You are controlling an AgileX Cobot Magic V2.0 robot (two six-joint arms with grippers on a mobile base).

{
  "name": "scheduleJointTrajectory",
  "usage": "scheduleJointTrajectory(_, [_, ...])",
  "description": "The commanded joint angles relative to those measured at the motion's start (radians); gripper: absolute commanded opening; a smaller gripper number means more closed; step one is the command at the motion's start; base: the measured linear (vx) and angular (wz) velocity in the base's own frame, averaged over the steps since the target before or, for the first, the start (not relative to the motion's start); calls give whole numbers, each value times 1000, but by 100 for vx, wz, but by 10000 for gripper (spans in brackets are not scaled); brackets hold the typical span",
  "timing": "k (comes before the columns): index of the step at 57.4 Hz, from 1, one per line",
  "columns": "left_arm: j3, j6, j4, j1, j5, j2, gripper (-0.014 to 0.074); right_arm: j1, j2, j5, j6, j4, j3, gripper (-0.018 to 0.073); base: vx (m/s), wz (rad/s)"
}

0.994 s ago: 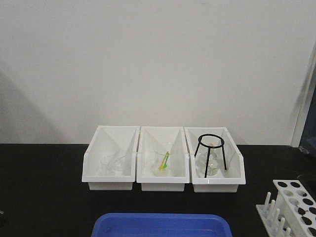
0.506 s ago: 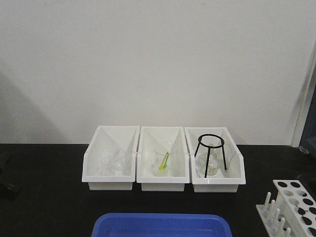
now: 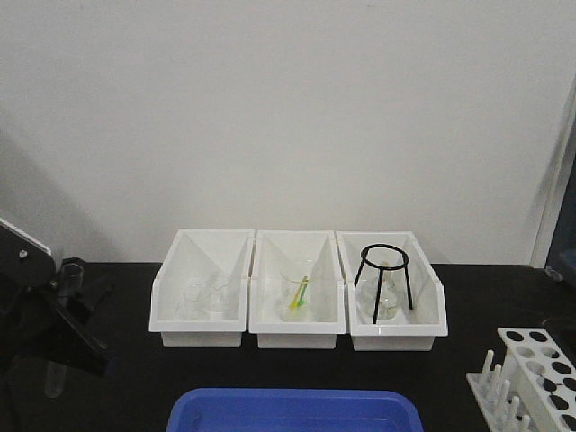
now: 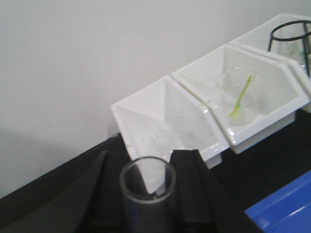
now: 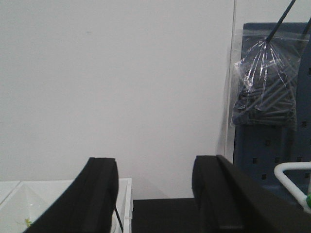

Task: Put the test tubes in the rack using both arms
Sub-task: 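Lift the test tube out of the beaker with the left gripper, then bring the held test tube toward the open right gripper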

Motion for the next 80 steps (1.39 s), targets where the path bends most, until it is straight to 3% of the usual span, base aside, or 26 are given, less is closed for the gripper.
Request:
scheduleJointTrajectory(1, [-37,-65,1,-47,-79,-28,-22,-4,4,-69,-6,-5,-36,405,0,0])
scheduleJointTrajectory(12, [-53,-201,1,-119,-68,-28,-22,2,4,-8,-4,-1,-36,405,0,0])
scheduleJointTrajectory(20, [-113,-274,0,-159,-48,-28,-22,97,39,15,-9,-6,-33,405,0,0])
scheduleJointTrajectory(32, [-211,-293,-1,-222,-14,-25,-22,290,188,19,-25,-35,-33,405,0,0])
scheduleJointTrajectory(59, [-233,-293,-1,-349,1,21,-22,713,495,-233,-36,-28,-33,405,0,0])
scheduleJointTrajectory(70, [-233,-293,-2,-386,1,30,-22,816,557,-356,-36,-30,-33,405,0,0])
scheduleJointTrajectory(80, [-233,-292,-1,-408,11,32,-22,834,574,-421,-35,-30,-33,405,0,0])
